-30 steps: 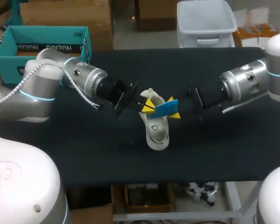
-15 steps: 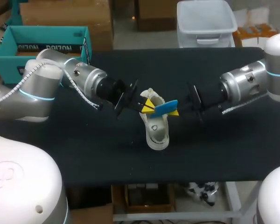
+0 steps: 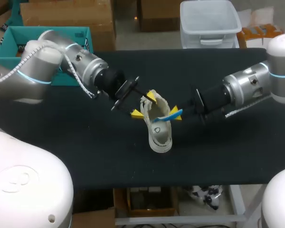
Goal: Open the shoe tongue, take the insole out of the shoe, put the insole back into the shoe, and pack the shoe into the shoebox
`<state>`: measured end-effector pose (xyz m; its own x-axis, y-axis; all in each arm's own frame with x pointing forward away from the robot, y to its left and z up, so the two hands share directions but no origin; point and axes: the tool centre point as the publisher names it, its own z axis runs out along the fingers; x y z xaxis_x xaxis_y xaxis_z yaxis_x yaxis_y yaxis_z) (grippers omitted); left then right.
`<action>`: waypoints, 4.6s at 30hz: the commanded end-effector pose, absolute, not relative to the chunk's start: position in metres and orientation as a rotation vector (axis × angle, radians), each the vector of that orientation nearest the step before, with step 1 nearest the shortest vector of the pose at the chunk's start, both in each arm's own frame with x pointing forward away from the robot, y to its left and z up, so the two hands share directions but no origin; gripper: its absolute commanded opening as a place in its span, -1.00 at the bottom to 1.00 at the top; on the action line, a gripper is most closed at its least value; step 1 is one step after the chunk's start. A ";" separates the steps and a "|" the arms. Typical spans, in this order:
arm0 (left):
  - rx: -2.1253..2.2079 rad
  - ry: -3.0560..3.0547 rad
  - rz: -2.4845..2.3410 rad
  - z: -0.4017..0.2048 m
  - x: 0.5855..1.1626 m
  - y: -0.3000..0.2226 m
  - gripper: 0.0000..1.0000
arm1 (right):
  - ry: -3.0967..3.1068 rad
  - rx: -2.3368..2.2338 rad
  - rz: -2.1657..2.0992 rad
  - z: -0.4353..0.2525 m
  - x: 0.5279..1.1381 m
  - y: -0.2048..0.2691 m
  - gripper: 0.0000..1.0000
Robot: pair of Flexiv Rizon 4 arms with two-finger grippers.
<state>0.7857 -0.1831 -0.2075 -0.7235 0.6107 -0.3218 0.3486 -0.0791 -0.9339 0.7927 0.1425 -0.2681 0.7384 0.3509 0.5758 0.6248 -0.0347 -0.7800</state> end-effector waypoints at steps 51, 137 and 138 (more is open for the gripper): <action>-1.191 -2.127 1.254 -0.216 0.851 -0.119 1.00 | -0.804 -1.642 -0.302 -0.279 0.772 0.141 -1.00; -1.192 -2.491 2.233 -0.291 0.799 -0.188 -0.05 | -0.643 -1.575 -0.661 -0.304 0.787 0.161 -1.00; -1.195 -2.486 2.234 -0.291 0.799 -0.188 -0.07 | -0.641 -1.579 -0.659 -0.305 0.787 0.161 -1.00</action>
<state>0.7996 -0.1865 -0.2877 -0.6955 0.2467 -0.6748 0.7008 0.0259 -0.7129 0.7887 0.1592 -0.3019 0.6824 0.0360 0.7301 0.7296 -0.0940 -0.6774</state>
